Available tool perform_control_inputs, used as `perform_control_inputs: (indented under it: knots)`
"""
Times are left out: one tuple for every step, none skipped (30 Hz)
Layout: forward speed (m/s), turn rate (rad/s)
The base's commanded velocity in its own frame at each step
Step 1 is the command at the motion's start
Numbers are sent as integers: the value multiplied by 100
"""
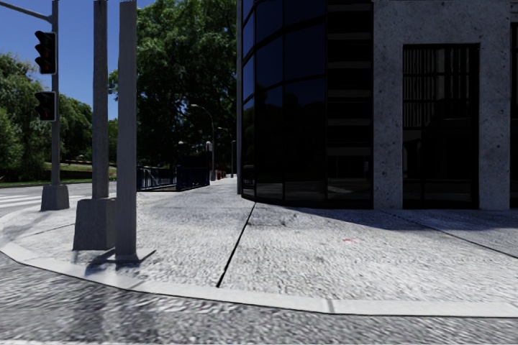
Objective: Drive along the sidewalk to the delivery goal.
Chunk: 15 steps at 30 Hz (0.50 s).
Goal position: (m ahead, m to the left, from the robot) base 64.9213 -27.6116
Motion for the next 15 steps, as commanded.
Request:
perform_control_inputs:
  knots:
    - [143,12]
    - [137,12]
    - [135,12]
    - [135,12]
    - [134,12]
    - [134,12]
    - [134,12]
    - [134,12]
    - [134,12]
    - [133,12]
    - [133,13]
    - [133,13]
    - [133,15]
    - [133,15]
    - [133,15]
